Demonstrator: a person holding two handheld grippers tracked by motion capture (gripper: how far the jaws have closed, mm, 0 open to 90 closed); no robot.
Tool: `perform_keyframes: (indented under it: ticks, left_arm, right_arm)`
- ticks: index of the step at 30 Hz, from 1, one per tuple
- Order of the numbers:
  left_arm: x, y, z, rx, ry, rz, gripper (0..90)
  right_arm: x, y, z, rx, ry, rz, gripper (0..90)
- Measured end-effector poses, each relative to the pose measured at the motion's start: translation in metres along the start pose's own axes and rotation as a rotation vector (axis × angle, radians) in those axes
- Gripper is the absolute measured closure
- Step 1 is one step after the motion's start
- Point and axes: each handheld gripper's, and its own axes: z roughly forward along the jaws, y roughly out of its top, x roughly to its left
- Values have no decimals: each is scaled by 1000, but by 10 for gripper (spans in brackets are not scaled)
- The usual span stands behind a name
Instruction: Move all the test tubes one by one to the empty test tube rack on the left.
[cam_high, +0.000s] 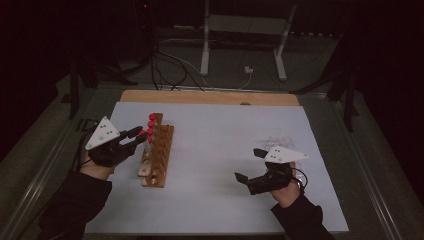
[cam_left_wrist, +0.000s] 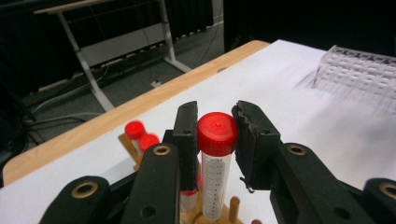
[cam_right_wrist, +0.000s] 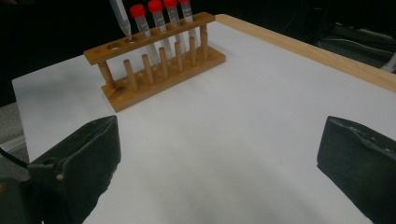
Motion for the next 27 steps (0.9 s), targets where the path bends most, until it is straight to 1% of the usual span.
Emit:
perform_keyframes:
  ticks: [5, 7, 9, 14, 17, 21, 24, 26, 27]
  left_arm:
    - [3, -12, 6, 24, 1, -19, 720]
    - [3, -18, 10, 40, -5, -25, 720]
    - [2, -24, 14, 56, -4, -26, 719]
    - [2, -38, 22, 92, -6, -43, 719]
    - [2, -41, 25, 112, -8, -47, 719]
    - [1, -42, 27, 126, -7, -40, 718]
    - [1, -44, 29, 135, -7, -48, 718]
    - [0, -46, 30, 153, -8, -39, 717]
    - [-1, -48, 30, 150, -6, -40, 715]
  right_arm:
    - [0, -1, 0, 0, -1, 3, 0]
    - [-1, -1, 1, 1, -2, 2, 0]
    - [-1, -1, 1, 1, -2, 3, 0]
    - [-1, 0, 0, -3, -8, 6, 0]
    - [-1, 0, 0, -6, -6, 6, 0]
    - [-2, -1, 0, -4, -7, 8, 0]
    - [-2, -1, 0, -5, -7, 8, 0]
    - [-2, -1, 0, -5, -7, 8, 0]
    - [-2, -1, 0, -4, -8, 8, 0]
